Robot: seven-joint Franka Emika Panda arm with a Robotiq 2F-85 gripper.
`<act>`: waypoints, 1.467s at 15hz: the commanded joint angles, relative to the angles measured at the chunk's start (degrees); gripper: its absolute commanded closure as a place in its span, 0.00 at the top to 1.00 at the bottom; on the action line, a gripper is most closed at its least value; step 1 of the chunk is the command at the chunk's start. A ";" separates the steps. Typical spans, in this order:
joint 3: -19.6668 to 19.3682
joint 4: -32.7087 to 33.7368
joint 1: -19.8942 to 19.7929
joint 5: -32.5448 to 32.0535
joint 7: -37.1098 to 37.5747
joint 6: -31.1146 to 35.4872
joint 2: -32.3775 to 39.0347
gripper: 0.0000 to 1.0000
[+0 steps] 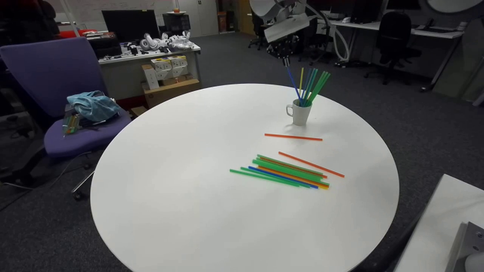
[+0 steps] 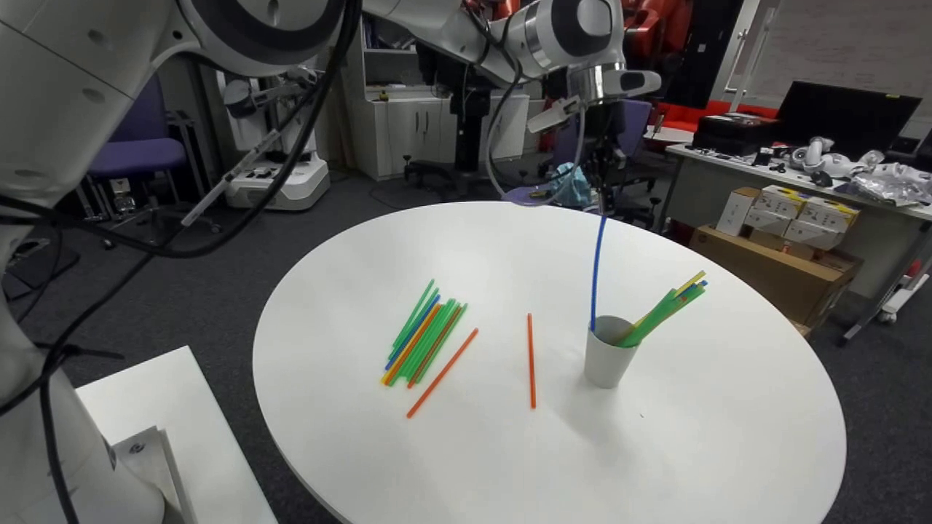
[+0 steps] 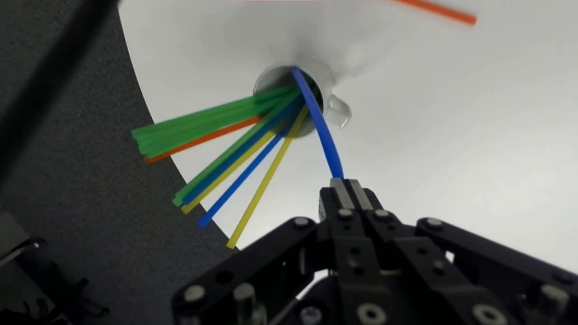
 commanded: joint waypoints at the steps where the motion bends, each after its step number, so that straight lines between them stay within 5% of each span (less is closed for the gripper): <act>1: 2.28 1.78 -0.07 2.60 -6.78 -13.96 -3.56 0.00; 6: 1.92 2.97 3.35 -1.98 -6.65 -30.94 -1.07 0.00; 9: 1.68 1.65 6.27 -8.12 -6.82 -31.25 2.78 0.00; 14: 6.52 2.62 4.96 -4.10 -7.70 -30.16 8.78 0.00; 17: 7.81 -0.44 4.64 -2.17 -7.49 -25.99 8.55 0.00; 22: 8.81 -13.57 4.63 -2.20 -7.93 -4.23 1.63 0.00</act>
